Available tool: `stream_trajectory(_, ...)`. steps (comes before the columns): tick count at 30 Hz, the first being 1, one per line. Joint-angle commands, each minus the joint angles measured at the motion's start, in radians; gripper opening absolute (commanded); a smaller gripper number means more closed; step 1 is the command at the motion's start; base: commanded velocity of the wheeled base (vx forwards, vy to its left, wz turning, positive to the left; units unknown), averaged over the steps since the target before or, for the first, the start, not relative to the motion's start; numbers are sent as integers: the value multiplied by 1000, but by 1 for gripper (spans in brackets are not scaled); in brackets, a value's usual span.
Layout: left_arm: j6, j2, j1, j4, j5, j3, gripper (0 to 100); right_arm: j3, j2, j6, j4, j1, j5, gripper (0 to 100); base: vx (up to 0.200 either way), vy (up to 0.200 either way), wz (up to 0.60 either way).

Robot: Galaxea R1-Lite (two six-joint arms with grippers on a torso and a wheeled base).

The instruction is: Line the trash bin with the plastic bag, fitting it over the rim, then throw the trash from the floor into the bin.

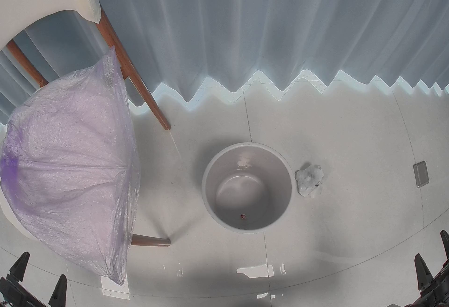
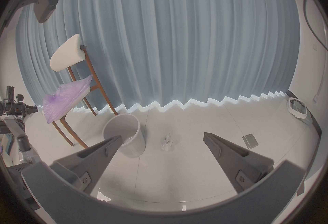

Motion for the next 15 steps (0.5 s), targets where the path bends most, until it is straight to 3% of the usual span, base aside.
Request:
stream_trajectory(1,0,-16,0,1,-4,18,100,18,-17,0,0,0,0,100,0,0,0)
stream_trajectory(15,-3,-16,0,-15,-4,18,100,18,-17,-2,0,0,0,100,0,0,0)
